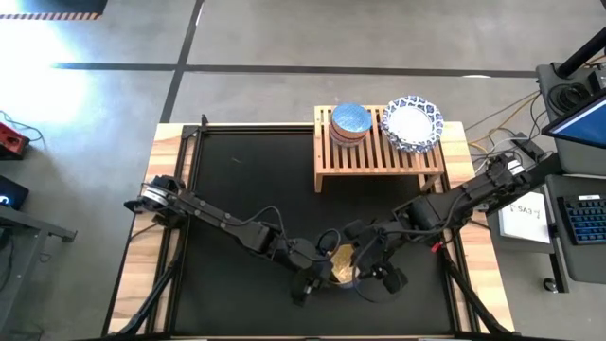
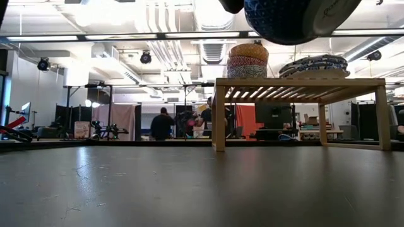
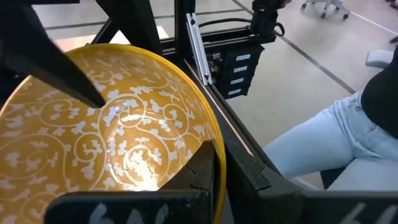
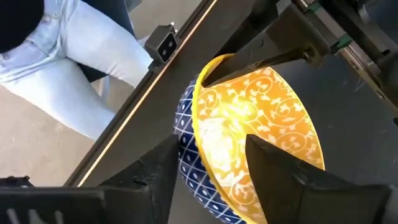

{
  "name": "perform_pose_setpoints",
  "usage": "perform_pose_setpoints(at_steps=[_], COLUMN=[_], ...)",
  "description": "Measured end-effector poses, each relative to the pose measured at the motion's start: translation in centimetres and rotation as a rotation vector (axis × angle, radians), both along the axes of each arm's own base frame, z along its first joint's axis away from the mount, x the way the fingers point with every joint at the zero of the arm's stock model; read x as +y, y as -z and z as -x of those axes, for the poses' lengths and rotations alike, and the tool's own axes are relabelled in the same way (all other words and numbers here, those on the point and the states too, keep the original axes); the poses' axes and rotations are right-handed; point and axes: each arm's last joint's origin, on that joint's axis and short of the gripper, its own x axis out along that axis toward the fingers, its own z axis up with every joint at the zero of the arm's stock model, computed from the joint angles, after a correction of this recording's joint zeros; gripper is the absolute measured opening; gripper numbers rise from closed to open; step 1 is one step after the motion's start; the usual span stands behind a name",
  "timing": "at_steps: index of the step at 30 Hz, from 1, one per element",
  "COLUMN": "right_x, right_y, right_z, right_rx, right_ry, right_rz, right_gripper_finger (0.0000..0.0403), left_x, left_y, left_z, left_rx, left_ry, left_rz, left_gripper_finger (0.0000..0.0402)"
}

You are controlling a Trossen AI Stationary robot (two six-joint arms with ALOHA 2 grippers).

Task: Place and stack bowls onto a shelf
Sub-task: Stack the yellow patterned bowl on top of the light blue patterned bowl on the shelf

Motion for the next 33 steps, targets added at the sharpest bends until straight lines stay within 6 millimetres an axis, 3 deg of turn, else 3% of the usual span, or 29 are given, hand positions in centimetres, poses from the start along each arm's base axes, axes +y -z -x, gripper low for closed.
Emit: perform_pose_setpoints(at_steps=[5, 15, 33], right_x=[0.0, 0.3, 0.5], right_y=[0.0, 0.0, -0.1], right_z=[0.0, 0.2, 0.2], right_rx=[0.037, 0.104, 0.117], right_ry=[0.026, 0.015, -0.060], right_rz=[-0.047, -0.148, -0.202], right_gripper_finger=[0.0184, 0.0165, 0.0077], left_x=[0.0, 0.0, 0.0], left_y=[0.0, -0.4, -1.0], left_z=[0.0, -0.1, -0.3], left_rx=[-0.023, -0.104, -0.215], left_ry=[0.025, 0.098, 0.206], left_rz=[-0.049, -0.189, -0.358], left_gripper_finger=[0.0006, 0.0007, 0.0009])
